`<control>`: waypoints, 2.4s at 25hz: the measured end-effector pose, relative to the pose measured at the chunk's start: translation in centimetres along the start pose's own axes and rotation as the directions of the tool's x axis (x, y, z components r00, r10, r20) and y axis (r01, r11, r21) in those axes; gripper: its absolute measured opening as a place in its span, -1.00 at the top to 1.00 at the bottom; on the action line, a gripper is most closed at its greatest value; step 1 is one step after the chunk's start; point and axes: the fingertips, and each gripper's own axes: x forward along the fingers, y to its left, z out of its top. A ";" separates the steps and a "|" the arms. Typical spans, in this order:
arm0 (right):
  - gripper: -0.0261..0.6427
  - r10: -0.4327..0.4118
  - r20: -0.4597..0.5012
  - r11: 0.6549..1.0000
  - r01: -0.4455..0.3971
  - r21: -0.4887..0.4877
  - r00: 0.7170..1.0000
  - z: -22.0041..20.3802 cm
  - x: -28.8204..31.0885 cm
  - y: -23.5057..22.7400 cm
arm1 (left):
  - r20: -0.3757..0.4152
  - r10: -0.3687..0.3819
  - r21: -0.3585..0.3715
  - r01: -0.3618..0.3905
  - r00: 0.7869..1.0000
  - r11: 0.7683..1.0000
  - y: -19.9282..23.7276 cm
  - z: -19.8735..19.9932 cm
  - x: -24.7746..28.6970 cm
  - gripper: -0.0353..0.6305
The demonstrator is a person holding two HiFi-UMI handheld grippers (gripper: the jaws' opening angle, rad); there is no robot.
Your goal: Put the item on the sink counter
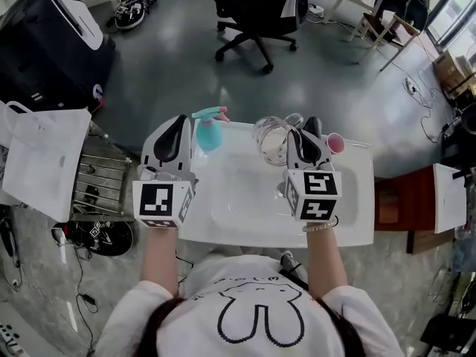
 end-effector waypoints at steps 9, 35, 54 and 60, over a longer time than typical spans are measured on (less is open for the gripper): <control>0.79 0.020 -0.293 0.996 0.005 0.084 0.956 -5.3 6.2 1.2 | -0.020 -0.026 -0.019 0.025 0.999 1.000 1.5 -1.7 1.5 0.86; 0.79 0.041 -0.649 0.982 0.088 0.165 0.760 -14.6 14.1 2.2 | -0.074 -0.055 -0.055 0.051 0.996 0.997 1.6 -5.2 2.8 0.86; 0.77 0.062 -0.673 0.953 0.156 0.259 0.737 -16.0 14.8 2.5 | -0.088 -0.068 -0.049 0.064 0.994 0.997 2.3 -5.9 2.5 0.86; 0.19 0.073 -0.615 0.946 0.140 0.291 0.785 -14.9 14.5 2.7 | -0.094 -0.073 -0.056 0.068 0.993 0.996 1.9 -6.1 2.3 0.86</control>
